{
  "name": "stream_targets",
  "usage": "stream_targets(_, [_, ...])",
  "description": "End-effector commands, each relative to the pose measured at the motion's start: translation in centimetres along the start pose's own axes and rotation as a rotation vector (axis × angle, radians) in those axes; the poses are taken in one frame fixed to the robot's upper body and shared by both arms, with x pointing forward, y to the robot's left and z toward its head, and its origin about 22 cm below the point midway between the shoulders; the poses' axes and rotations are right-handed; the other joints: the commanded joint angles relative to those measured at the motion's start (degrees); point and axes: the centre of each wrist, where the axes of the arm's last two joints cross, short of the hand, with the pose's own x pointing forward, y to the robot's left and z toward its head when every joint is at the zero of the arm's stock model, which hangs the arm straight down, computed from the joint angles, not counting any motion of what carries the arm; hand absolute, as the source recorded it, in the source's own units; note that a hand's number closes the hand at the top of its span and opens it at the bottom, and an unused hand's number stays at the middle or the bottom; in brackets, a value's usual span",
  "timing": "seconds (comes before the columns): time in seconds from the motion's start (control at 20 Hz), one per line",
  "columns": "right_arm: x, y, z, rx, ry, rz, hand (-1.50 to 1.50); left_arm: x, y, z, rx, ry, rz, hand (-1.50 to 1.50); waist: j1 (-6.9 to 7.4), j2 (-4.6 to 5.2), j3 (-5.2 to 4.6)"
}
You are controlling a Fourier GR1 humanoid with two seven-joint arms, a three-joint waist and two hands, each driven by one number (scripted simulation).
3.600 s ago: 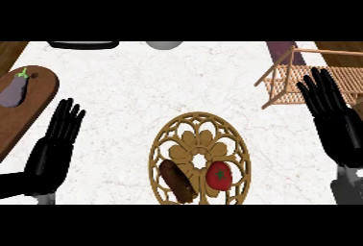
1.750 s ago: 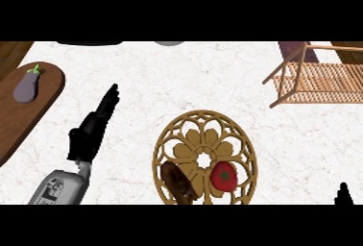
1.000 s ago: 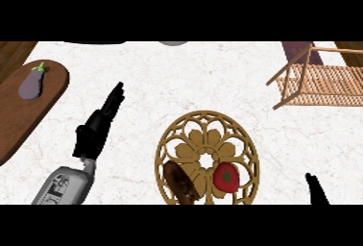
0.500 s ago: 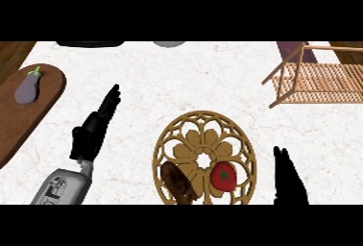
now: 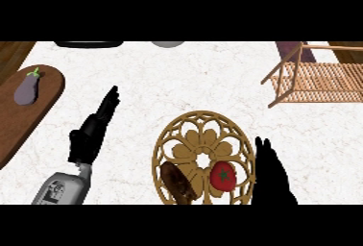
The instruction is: Pick the tomato from the placemat and place it in the tiered shelf
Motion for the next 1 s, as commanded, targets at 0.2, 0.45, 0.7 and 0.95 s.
stream_targets(0.2, [1.2, 0.7, -0.9, 0.02, 0.215, -0.012, -1.5, -0.9, -0.2, 0.3, -0.002, 0.009, 0.0, 0.0, -0.05, 0.02, 0.0])
stream_targets(0.45, [1.3, 1.8, -1.5, 0.027, 0.23, 0.003, -1.5, -0.7, -1.3, 0.2, -0.003, 0.0, 0.0, 0.0, -0.23, -0.02, 0.01])
stream_targets(0.7, [0.8, 2.0, -2.9, 0.039, 0.263, 0.029, -1.5, 0.5, -0.4, 0.5, -0.001, -0.01, 0.004, 0.0, 0.18, -0.11, 0.08])
stream_targets(0.95, [0.1, 4.3, -3.7, 0.042, 0.287, 0.066, -1.5, -1.1, 0.7, 0.4, 0.011, 0.0, -0.005, 0.0, 0.0, 0.09, 0.04])
